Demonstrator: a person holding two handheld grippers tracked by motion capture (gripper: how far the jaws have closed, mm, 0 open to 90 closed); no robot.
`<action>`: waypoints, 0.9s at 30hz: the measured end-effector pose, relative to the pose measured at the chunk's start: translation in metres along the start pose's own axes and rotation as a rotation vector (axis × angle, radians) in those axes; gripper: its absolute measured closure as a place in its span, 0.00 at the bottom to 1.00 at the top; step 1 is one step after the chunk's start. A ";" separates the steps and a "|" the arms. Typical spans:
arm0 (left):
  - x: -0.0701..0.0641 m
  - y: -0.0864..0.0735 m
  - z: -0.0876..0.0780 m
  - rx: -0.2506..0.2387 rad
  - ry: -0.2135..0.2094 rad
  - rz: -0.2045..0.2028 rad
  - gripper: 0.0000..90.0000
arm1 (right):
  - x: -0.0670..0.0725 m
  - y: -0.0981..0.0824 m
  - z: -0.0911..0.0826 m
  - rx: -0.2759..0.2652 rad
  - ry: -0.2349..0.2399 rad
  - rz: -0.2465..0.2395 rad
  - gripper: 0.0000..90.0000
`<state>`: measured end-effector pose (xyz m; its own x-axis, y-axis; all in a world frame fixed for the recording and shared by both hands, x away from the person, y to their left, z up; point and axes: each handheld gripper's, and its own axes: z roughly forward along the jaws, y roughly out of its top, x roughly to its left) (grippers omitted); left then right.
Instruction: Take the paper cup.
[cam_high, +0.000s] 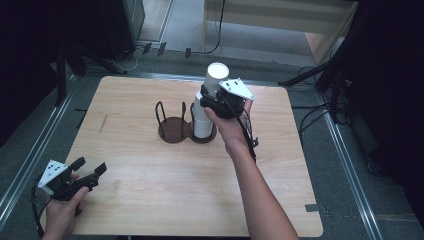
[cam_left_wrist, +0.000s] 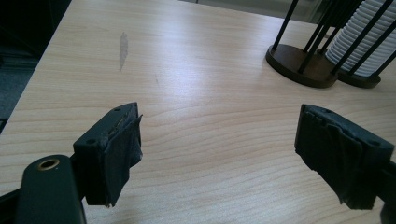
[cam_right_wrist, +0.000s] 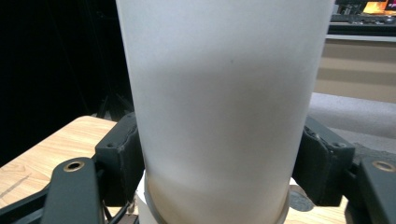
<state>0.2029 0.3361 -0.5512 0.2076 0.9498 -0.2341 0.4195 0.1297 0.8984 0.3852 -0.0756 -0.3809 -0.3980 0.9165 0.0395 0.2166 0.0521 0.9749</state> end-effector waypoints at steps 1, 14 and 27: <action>0.000 0.000 0.000 0.000 0.000 0.000 0.17 | -0.002 0.000 -0.002 -0.002 -0.004 -0.001 0.30; -0.001 0.000 0.000 0.002 0.002 0.004 0.17 | -0.020 -0.009 -0.019 0.010 -0.031 0.016 0.30; -0.001 0.001 -0.001 0.006 0.002 0.002 0.17 | -0.032 -0.020 -0.045 -0.017 -0.040 0.009 0.29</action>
<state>0.2025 0.3358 -0.5502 0.2065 0.9506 -0.2318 0.4240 0.1266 0.8968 0.3536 -0.1242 -0.3920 -0.3603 0.9320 0.0396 0.2047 0.0375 0.9781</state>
